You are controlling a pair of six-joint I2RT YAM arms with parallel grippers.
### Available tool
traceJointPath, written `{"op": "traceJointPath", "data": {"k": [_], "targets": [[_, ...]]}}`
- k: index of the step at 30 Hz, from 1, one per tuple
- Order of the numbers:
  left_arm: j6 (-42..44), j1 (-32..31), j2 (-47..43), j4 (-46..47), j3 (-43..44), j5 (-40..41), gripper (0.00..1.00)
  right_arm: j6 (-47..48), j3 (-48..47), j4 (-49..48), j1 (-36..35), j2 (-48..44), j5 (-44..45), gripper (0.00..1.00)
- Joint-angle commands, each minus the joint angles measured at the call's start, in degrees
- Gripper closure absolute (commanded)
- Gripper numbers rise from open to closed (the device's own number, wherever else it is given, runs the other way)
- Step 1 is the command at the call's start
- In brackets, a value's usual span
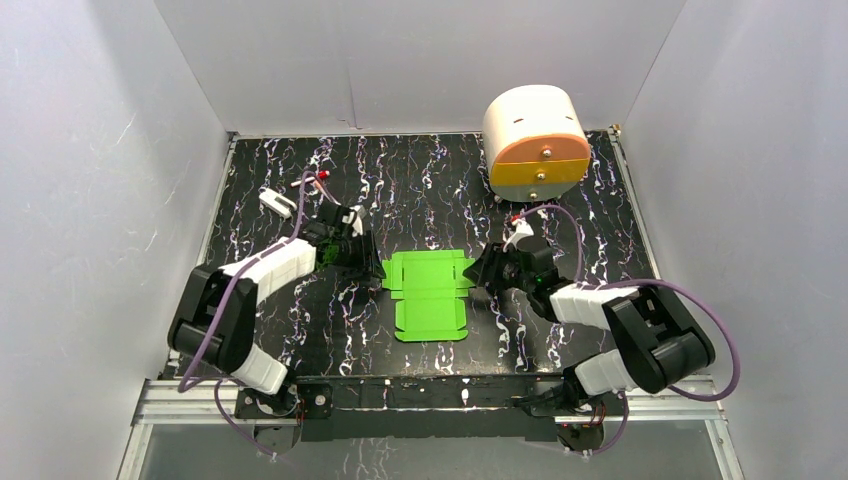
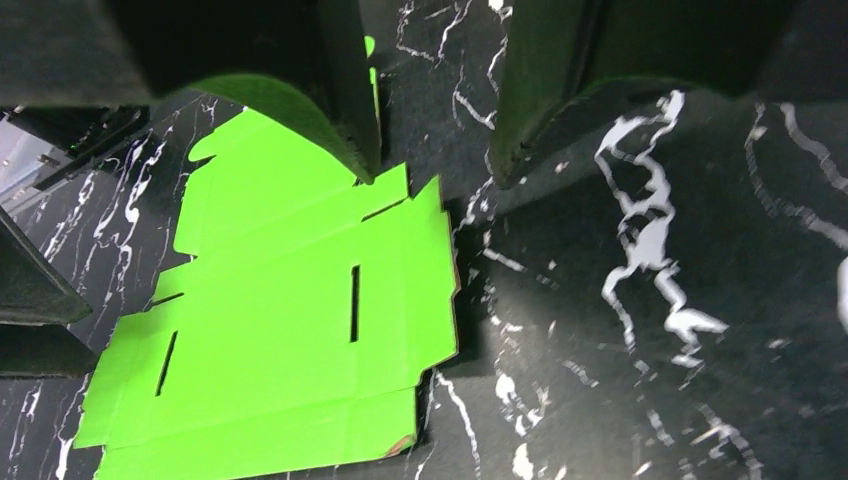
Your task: Fold the paper box
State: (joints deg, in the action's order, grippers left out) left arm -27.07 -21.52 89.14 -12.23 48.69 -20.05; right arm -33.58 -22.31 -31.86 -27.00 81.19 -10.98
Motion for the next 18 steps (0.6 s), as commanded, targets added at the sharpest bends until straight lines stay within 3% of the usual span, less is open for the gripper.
{"op": "traceJointPath", "data": {"k": [1,6,18], "targets": [[1.0,0.0,-7.3,-3.6,-1.1,4.7,0.54,3.1,1.7,1.0,0.3,-3.5,0.6,0.37],[3.1,0.2,-10.7,-5.3,-0.6,5.3,0.47,6.1,-0.3,6.5,0.4,-6.0,0.4,0.34],[6.0,0.2,1.6,-5.0,6.8,-1.1,0.45,9.2,-3.9,8.8,1.4,-6.3,-0.2,0.31]]}}
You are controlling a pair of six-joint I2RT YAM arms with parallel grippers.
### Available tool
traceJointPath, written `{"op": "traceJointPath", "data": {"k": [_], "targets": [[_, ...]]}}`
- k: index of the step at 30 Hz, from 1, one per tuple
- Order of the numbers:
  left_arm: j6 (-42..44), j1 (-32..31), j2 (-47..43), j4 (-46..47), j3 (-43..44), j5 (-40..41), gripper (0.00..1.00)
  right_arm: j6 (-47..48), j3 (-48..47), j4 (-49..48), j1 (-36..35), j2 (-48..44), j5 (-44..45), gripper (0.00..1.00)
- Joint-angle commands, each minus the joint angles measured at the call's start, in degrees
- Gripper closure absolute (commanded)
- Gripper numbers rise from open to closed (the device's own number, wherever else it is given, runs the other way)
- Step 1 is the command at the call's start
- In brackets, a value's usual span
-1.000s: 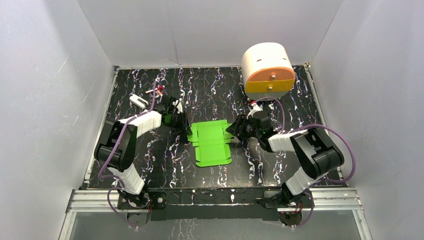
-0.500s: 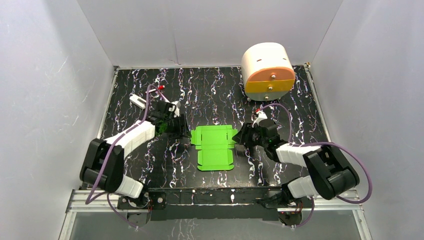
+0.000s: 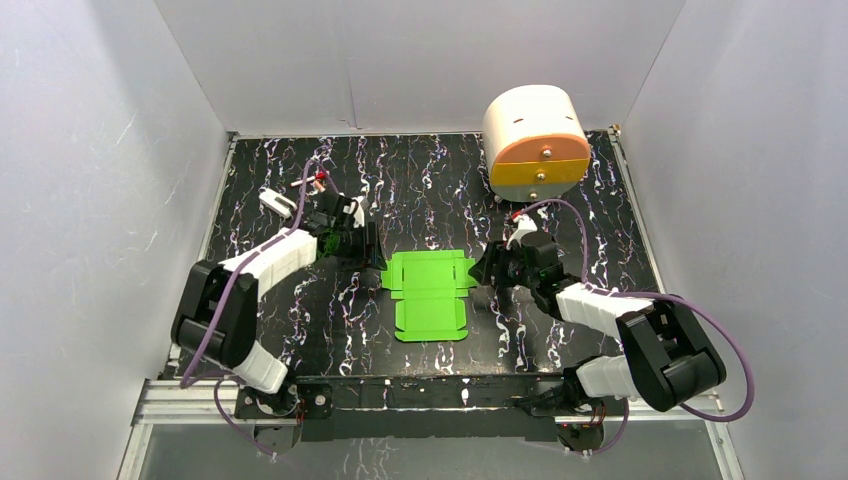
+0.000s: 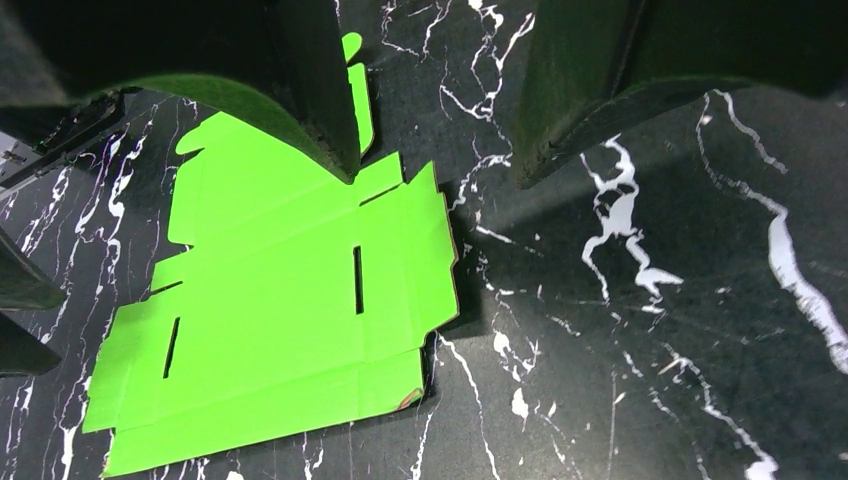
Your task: Fold the paper box
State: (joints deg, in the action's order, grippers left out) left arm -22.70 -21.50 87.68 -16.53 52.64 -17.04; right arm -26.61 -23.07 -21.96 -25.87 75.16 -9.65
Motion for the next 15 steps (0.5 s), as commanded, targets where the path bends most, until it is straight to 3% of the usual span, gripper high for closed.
{"op": "traceJointPath", "data": {"k": [1,11,15], "targets": [[1.9,0.2,4.1,-0.8,3.3,-4.8,0.46,2.5,-3.2,-1.3,0.3,-0.3,-1.9,0.31],[2.7,0.2,11.6,-0.2,6.9,-6.8,0.54,4.4,-3.0,-2.1,0.4,-0.3,-4.4,0.31],[4.7,0.2,13.2,-1.0,7.0,-5.9,0.64,6.4,-4.7,0.3,0.3,-0.8,-6.4,0.31]]}}
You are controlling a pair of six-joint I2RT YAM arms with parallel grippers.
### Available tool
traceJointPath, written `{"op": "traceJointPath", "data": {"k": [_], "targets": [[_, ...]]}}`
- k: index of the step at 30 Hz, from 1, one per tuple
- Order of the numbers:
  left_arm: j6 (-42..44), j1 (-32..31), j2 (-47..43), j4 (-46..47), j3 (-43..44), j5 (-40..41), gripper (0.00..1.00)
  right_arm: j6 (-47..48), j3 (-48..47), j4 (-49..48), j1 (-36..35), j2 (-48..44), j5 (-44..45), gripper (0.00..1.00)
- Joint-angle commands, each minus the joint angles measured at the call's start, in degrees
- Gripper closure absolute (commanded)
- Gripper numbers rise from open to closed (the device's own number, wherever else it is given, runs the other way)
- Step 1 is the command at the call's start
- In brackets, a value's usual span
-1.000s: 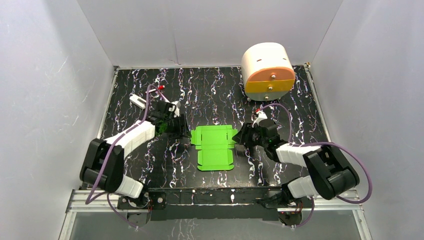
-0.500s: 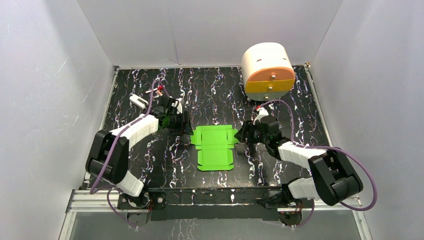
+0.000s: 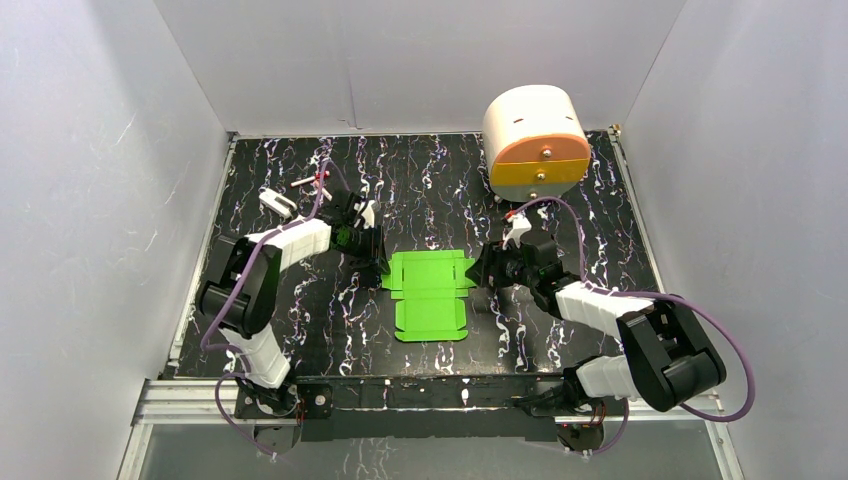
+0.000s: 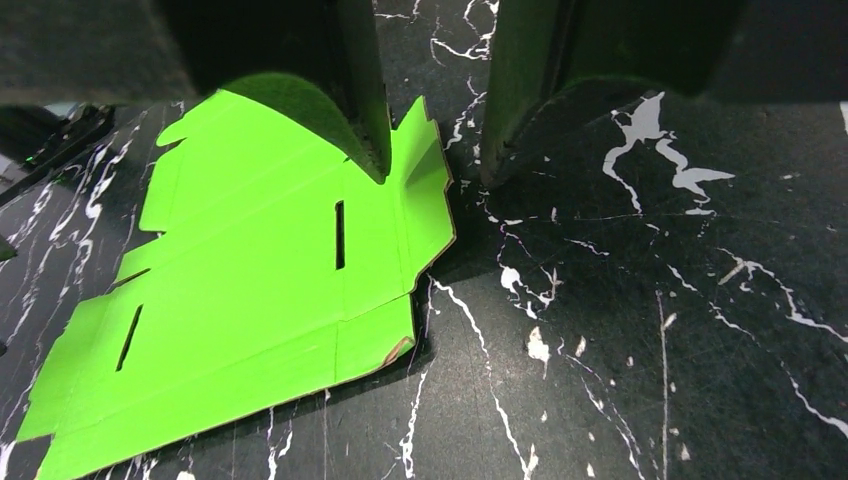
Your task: Fold the paper box
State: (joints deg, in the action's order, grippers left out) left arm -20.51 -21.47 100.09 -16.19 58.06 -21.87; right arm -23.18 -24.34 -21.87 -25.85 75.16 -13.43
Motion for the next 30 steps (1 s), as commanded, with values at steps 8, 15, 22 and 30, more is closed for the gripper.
{"op": "traceJointPath", "data": {"k": [8,15,22,30], "targets": [[7.1,0.1,-1.1,-1.8,1.2,-2.7,0.92,7.0,-8.6,7.2,0.3,-1.3,-5.6,0.30],[12.2,-0.4,-6.7,-3.4,0.4,0.4,1.00,12.5,-14.4,11.1,0.3,2.4,-9.7,0.23],[15.6,-1.0,-9.8,-4.3,0.3,1.3,1.00,15.7,-19.2,12.0,0.2,8.9,-15.0,0.15],[17.7,-1.4,-12.3,-4.2,-0.2,-0.1,1.00,17.7,-24.2,11.3,0.2,17.0,-23.7,0.18]]}}
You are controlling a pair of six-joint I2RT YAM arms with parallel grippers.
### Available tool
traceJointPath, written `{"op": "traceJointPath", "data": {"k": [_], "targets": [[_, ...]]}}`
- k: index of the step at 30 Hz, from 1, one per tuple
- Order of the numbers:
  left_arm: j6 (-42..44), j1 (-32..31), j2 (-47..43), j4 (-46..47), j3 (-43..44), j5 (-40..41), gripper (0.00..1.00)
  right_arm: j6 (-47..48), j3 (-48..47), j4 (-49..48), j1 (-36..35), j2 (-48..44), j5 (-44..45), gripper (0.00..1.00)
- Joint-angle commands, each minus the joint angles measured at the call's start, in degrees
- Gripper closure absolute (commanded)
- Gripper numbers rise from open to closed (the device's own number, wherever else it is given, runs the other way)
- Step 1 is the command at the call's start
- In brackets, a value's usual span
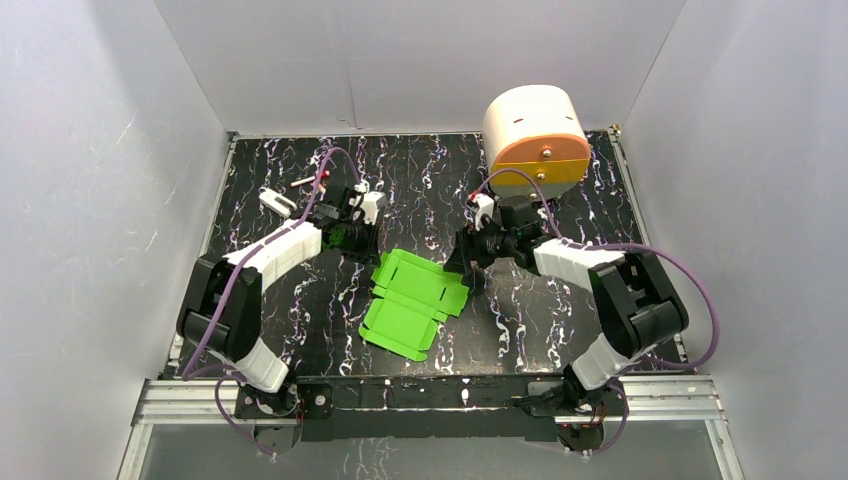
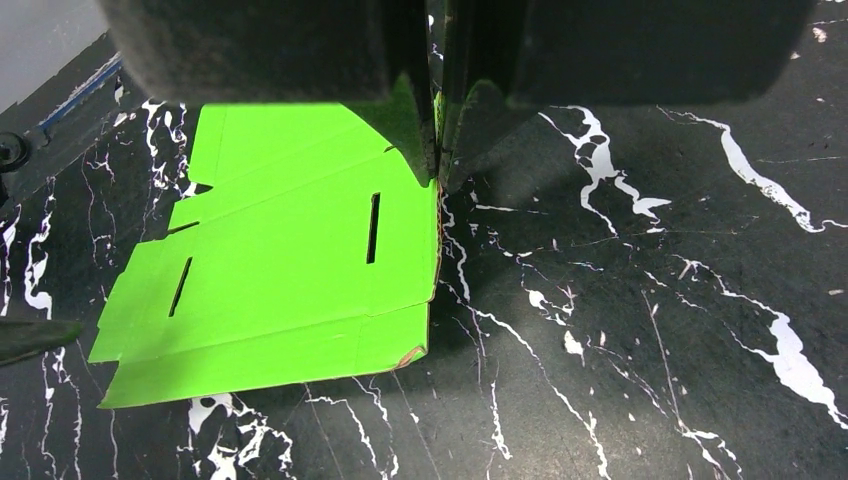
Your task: Fold the paper box
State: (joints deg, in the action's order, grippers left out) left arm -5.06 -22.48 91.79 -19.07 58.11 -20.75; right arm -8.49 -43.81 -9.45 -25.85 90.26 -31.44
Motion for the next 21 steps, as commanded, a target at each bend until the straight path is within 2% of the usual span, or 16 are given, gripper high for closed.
{"op": "traceJointPath", "data": {"k": [1,8,21], "targets": [[2.2,-0.5,-4.3,-1.3,-0.3,-1.6,1.00,3.4,-5.6,-0.6,0.2,2.7,-7.0,0.20],[2.4,-0.9,-5.4,-1.0,-0.5,-3.1,1.00,3.8,-9.3,-0.4,0.2,7.5,-13.4,0.35],[2.2,-1.1,-6.0,-0.3,-0.8,-4.2,1.00,5.7,-11.0,0.3,-0.9,11.2,-18.4,0.51]]}}
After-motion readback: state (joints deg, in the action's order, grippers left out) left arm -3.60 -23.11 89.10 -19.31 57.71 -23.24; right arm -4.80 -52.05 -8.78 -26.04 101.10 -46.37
